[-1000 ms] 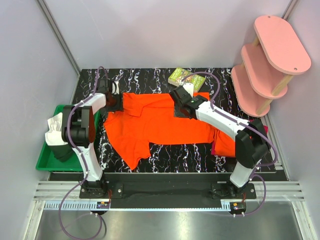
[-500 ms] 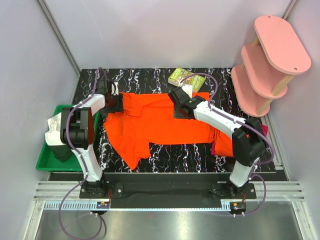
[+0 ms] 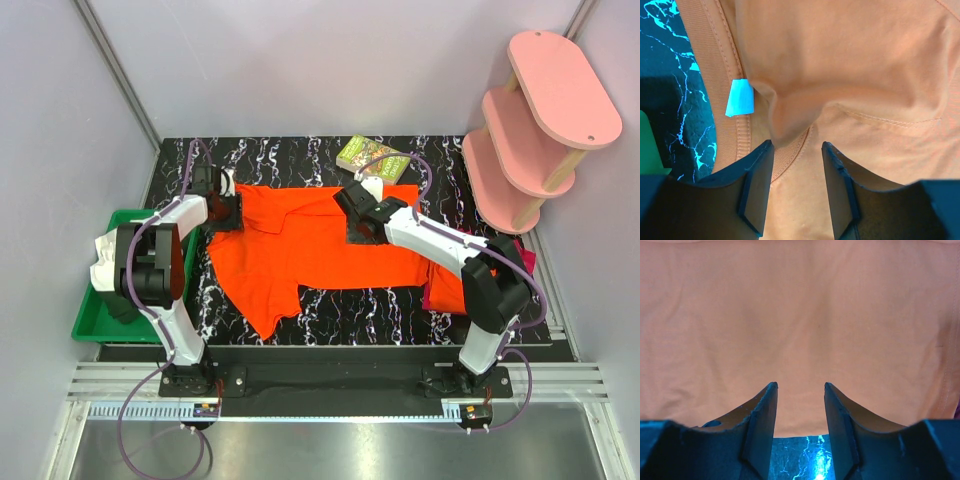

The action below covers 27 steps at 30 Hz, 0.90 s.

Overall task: Fold and stack the t-shirts
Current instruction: Fold the flattened tshirt in 1/3 of the way

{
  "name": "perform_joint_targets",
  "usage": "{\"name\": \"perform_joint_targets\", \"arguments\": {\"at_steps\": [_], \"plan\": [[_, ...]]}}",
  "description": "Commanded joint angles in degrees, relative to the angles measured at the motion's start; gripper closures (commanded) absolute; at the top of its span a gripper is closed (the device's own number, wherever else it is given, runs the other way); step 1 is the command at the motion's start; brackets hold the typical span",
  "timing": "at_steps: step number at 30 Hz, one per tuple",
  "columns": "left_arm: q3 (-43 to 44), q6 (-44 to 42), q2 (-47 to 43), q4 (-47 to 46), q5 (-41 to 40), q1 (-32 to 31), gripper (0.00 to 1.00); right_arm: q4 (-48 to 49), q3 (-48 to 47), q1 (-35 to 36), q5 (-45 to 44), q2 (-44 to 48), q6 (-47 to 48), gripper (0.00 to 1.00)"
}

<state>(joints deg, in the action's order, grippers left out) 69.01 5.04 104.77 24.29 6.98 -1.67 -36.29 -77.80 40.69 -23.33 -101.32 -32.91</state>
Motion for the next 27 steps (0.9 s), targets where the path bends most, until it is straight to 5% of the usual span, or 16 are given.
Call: {"name": "perform_joint_targets", "arguments": {"at_steps": [1,20,27], "plan": [[1.6,0.1,0.7,-2.6,-0.2,0.4,0.52,0.6,0.5,0.5,-1.8,2.1,-1.0,0.50],[6.0,-0.2,3.2,-2.9,-4.3,0.4,0.51,0.6,0.7,0.6,-1.3,1.3,-1.0,0.50],[4.6,-0.1,2.6,-2.7,-3.3,0.4,0.68,0.6,0.3,0.6,-0.9,0.7,-1.0,0.51]]}}
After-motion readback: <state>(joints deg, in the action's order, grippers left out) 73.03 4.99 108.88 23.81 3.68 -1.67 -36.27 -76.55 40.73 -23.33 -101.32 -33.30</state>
